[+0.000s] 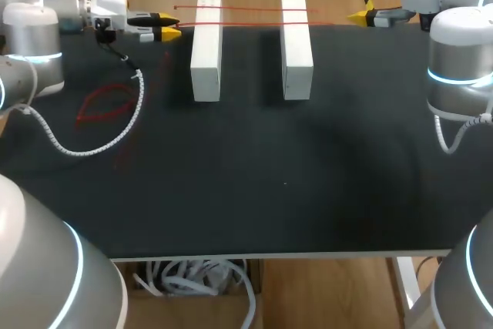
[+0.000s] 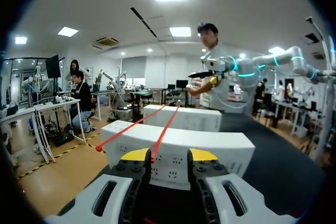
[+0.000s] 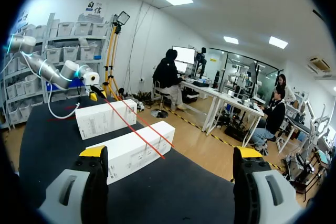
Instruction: Grab the tape and strap the tape.
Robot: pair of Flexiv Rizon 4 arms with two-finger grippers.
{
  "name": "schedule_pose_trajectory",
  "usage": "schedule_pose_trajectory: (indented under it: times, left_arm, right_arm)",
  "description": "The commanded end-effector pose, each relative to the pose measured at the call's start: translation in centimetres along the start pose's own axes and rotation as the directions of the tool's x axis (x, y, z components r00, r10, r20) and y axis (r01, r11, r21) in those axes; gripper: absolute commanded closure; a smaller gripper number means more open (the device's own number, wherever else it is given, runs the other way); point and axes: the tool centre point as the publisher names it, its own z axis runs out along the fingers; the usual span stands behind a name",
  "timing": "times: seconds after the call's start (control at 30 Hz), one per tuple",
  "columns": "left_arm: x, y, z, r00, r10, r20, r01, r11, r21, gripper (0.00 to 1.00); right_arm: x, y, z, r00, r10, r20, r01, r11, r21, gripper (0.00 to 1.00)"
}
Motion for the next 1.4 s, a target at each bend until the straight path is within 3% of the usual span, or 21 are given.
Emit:
schedule_pose_trajectory:
  times: [0.03,0.37,0.47,0.77,1.4]
  left_arm:
    - [-1.2,0.4,-0.3,1.0,0.001,-0.025,0.0,1.0,0.013,0.68]
    - [-2.0,0.7,-0.7,1.0,-0.008,-0.026,0.008,1.0,0.017,0.69]
    - [-2.1,0.9,-0.4,0.999,-0.011,-0.032,0.012,1.0,0.027,0.75]
    - [-2.4,1.0,0.2,0.999,-0.016,-0.045,0.018,0.999,0.042,0.69]
    - [-2.2,1.2,1.2,0.998,-0.007,-0.064,0.009,1.0,0.026,0.73]
  right_arm:
    - [0.0,0.0,0.0,1.0,0.0,-0.001,0.0,1.0,-0.001,0.0]
    - [0.0,0.0,0.0,1.0,0.0,-0.001,0.0,1.0,-0.001,0.0]
    - [0.0,0.0,0.0,1.0,0.0,-0.001,0.0,1.0,-0.001,0.0]
    - [0.0,0.0,0.0,1.0,0.0,-0.001,0.0,1.0,-0.001,0.0]
    - [0.0,0.0,0.0,1.0,0.0,-0.001,0.0,1.0,-0.001,0.0]
